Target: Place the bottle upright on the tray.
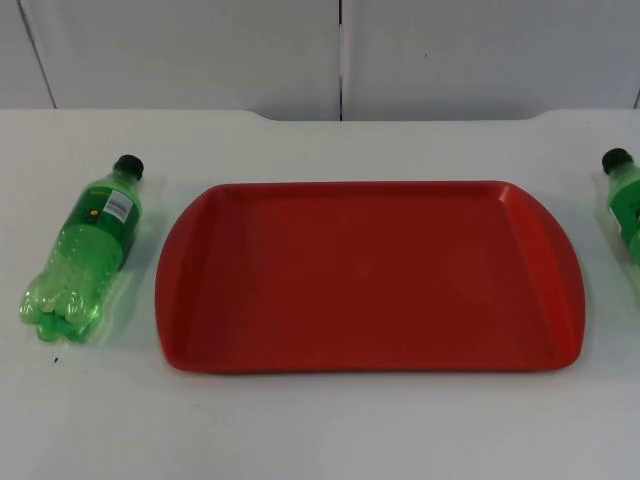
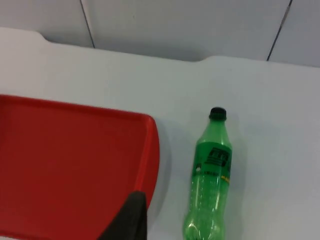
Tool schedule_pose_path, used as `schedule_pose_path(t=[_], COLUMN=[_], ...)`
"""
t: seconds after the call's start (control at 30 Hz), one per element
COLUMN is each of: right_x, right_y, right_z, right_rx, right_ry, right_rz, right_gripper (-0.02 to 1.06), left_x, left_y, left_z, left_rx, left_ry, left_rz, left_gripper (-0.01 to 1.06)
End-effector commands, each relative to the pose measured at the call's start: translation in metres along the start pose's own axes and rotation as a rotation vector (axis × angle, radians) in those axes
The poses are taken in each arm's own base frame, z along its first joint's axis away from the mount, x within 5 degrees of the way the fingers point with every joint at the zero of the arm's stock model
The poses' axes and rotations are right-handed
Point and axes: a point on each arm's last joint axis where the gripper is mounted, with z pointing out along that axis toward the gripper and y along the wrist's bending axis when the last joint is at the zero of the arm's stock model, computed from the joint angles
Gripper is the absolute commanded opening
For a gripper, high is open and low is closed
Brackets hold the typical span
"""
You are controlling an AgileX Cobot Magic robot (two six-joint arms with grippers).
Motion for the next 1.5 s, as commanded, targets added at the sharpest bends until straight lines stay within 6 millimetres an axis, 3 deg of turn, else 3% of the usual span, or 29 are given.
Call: schedule_pose_path(t=[0.0,0.37,0.53,0.77,0.8,1.0,1.07,1.13,1.2,1.3,1.37,1.47], right_x=[-0.004,-0.004,-0.004,-0.004,-0.004,-0.004,-0.004,-0.004,-0.005,-0.005,-0.005,-0.006], right_y=[-0.001,-0.002,-0.002,-0.002,-0.002,-0.002,-0.002,-0.002,-0.002,-0.002,-0.002,-0.002], right_z=[0.006,0.012,0.012,0.012,0.012,0.012,0.012,0.012,0.012,0.012,0.012,0.012], right_rx=[0.004,0.003,0.003,0.003,0.003,0.003,0.003,0.003,0.003,0.004,0.004,0.006], right_ry=[0.003,0.018,0.018,0.016,0.016,0.014,0.014,0.014,0.012,0.01,0.006,-0.007], right_rz=[0.003,0.001,0.001,0.001,0.001,0.001,0.001,0.001,0.001,0.001,0.001,0.001], right_gripper=[1.05,1.05,1.05,1.05,1.05,1.05,1.05,1.05,1.05,1.05,1.05,1.05], left_x=[0.0,-0.02,-0.038,-0.087,-0.087,-0.125,-0.128,-0.142,-0.146,-0.157,-0.16,-0.167], left_y=[-0.001,-0.004,-0.006,-0.012,-0.012,-0.024,-0.024,-0.03,-0.031,-0.036,-0.037,-0.047], left_z=[0.001,0.005,0.012,0.044,0.044,0.087,0.09,0.113,0.122,0.153,0.161,0.188], left_rx=[0.008,0.035,0.063,0.106,0.106,0.202,0.208,0.254,0.266,0.291,0.299,0.327], left_ry=[-0.007,0.014,0.032,0.122,0.122,0.241,0.243,0.297,0.317,0.385,0.397,0.449], left_rz=[-0.006,-0.015,-0.02,0.002,0.002,0.036,0.041,0.046,0.051,0.052,0.061,0.075], left_gripper=[1.05,1.05,1.05,1.05,1.05,1.05,1.05,1.05,1.05,1.05,1.05,1.05])
